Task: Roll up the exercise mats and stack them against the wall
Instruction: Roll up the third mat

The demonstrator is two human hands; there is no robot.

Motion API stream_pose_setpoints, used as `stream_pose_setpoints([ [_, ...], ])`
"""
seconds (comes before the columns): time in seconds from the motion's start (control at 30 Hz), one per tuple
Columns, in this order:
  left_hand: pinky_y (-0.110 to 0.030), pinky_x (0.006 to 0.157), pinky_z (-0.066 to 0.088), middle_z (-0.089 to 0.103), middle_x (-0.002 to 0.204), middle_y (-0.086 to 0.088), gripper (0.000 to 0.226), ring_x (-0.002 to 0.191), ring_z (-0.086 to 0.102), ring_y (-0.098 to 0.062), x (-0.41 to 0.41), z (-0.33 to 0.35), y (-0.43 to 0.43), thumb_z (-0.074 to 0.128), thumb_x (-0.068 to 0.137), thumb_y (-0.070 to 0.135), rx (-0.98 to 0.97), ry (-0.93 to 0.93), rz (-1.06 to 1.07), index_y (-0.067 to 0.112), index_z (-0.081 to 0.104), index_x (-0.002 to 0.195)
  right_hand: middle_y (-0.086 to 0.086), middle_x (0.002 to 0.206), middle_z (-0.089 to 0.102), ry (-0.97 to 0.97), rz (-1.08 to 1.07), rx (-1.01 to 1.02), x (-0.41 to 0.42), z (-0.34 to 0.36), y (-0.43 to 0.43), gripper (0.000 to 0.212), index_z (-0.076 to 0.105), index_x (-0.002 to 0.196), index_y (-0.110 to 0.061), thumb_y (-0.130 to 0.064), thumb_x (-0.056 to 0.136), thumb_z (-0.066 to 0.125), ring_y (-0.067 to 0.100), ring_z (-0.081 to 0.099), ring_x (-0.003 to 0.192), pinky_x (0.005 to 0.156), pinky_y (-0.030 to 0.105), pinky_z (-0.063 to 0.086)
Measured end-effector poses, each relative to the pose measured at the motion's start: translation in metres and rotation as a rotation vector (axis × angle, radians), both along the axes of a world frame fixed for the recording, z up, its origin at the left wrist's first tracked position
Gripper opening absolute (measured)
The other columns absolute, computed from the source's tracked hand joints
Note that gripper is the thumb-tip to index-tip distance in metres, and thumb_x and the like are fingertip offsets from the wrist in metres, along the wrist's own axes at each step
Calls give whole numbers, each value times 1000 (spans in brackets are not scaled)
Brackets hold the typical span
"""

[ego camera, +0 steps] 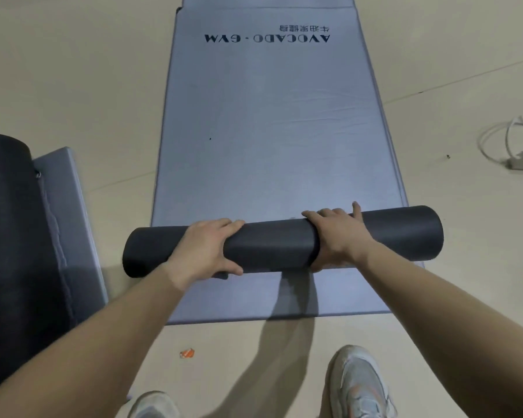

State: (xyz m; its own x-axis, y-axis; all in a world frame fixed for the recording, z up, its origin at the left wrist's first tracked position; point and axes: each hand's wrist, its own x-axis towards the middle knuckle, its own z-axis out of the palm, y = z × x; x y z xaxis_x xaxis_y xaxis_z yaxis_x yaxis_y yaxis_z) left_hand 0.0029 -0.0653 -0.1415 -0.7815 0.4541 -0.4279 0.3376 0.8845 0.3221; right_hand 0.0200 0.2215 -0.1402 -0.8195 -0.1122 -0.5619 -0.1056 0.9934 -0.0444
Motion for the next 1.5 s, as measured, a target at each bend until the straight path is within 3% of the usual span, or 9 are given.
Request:
stream_pose_setpoints([
  [0.13,-40,107,44,58,144,6,106,127,55,-24,-56,7,8,90,60,61,-34,-305,43,43,40,152,5,145,42,287,-79,53,30,-16,-7,109,29,147,-28,-51,56,83,30,36,136,114,67,20],
  [0.27,-46,115,30,43,158,5,84,144,40,-25,-31,3,4,57,79,78,-96,224,151,39,42,152,-2,130,52,134,-137,-22,-18,-6,2,110,39,139,-39,-74,43,79,28,48,125,107,58,28],
  [0.4,-58,123,-2,0,170,-6,131,155,-2,-37,4,-17,8,58,65,92,-292,283,72,31,-5,161,-2,134,52,35,-110,-47,-49,3,8,119,39,143,-40,-80,40,81,28,50,126,105,54,34],
  [0.57,-53,120,18,36,156,2,131,144,32,-27,-71,-22,3,68,49,90,-147,302,-1,36,18,157,12,134,47,476,62,194,-22,-28,25,113,32,149,-22,-39,53,88,38,48,119,103,61,34],
  [0.87,-49,99,45,50,138,4,113,113,58,-28,-40,-2,2,71,53,80,-262,184,-180,39,25,148,1,112,57,156,55,105,-2,11,20,87,34,133,-36,-58,60,75,31,58,95,90,44,45],
  [1.13,-42,101,46,59,139,8,127,122,56,-23,-54,15,12,86,44,75,-215,-283,-100,45,29,153,24,155,31,280,55,194,59,-12,1,146,17,159,-19,-61,42,92,48,27,143,110,72,16],
  [1.23,-55,113,32,47,152,9,117,137,46,-24,-31,15,6,74,57,83,-258,-24,13,45,25,156,19,151,35,233,15,151,31,-15,2,142,18,155,-23,-74,42,86,45,29,141,110,71,19],
  [1.37,-67,119,1,-10,170,-1,140,156,-4,-38,10,1,-3,68,63,86,-411,109,54,32,-19,158,14,159,22,137,19,80,-13,-10,11,143,4,157,-29,-84,47,76,40,16,149,115,69,12],
  [1.5,-54,121,22,28,163,2,129,148,28,-28,-36,-14,-11,74,57,78,-288,238,-30,33,9,159,17,153,34,335,32,124,0,-24,15,134,17,157,-26,-74,49,80,43,31,142,111,68,25],
])
